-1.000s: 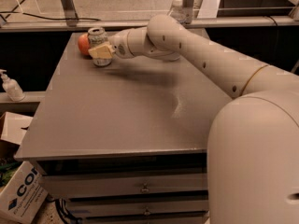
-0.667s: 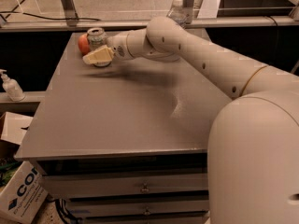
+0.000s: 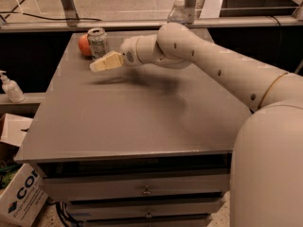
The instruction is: Move 7up can near apple
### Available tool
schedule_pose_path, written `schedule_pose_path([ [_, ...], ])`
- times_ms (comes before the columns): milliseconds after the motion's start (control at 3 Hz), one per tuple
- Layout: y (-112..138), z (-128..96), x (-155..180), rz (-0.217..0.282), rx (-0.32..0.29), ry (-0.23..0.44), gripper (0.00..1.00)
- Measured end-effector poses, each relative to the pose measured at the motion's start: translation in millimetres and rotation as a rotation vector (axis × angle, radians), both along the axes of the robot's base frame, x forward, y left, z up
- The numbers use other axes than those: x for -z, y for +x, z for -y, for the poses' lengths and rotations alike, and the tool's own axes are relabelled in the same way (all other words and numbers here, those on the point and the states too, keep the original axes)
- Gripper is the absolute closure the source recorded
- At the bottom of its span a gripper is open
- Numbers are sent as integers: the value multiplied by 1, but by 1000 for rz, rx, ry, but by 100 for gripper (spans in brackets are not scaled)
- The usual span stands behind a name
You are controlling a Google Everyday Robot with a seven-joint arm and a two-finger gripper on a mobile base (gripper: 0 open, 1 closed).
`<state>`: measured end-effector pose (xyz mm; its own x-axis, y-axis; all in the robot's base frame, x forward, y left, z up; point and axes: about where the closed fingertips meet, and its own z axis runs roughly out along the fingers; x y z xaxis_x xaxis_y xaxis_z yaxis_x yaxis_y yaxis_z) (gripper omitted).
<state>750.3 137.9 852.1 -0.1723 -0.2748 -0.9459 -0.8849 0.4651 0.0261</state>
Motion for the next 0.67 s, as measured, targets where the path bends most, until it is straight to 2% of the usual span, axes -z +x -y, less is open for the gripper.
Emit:
schedule_pose_path([
  [333, -20, 25, 1, 6, 19, 11, 0],
  [667, -42, 62, -1, 14, 56, 22, 0],
])
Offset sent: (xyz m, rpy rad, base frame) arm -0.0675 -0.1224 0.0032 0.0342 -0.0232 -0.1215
